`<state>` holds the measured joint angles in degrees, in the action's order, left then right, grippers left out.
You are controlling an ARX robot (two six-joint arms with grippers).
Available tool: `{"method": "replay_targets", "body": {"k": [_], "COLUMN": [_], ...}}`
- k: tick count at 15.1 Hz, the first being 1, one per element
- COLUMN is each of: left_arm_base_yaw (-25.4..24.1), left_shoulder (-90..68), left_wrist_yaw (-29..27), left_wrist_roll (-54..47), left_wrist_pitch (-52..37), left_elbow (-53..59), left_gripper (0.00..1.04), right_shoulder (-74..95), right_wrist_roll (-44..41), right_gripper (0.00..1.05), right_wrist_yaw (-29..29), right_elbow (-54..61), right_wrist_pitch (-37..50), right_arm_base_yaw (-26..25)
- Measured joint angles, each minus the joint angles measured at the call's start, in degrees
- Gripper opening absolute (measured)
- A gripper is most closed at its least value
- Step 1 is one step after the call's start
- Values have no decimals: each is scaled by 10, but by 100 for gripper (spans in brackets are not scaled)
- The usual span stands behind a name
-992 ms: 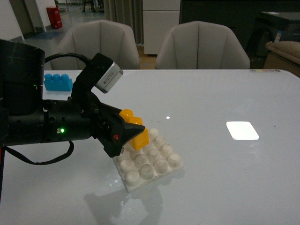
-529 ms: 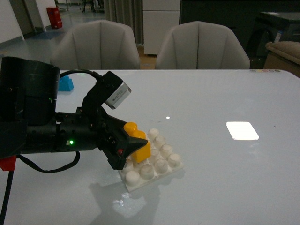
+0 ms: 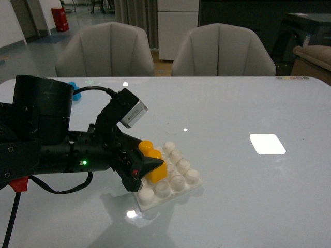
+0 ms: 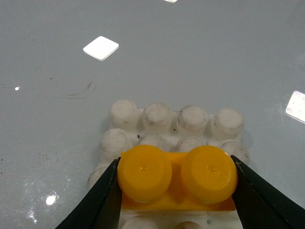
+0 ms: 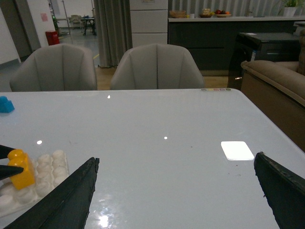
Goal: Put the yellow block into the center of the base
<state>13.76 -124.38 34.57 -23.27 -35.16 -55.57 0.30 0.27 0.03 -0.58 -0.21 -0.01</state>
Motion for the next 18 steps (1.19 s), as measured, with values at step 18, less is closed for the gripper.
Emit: {"method": "replay_targets", "body": {"k": [18], "left_arm_base_yaw": [-36], "left_shoulder": [225], "left_wrist_yaw": [-80], "left_wrist_roll": [299], "left_wrist_pitch": [-219], "left_elbow": [86], "left_gripper": [98], "right_shoulder": [0], "right_wrist_roll": [0], "right_gripper": [98], "right_wrist_yaw": [0], "right_elbow": [0], "right_wrist_pitch": [0], "right_arm_base_yaw": [0]}}
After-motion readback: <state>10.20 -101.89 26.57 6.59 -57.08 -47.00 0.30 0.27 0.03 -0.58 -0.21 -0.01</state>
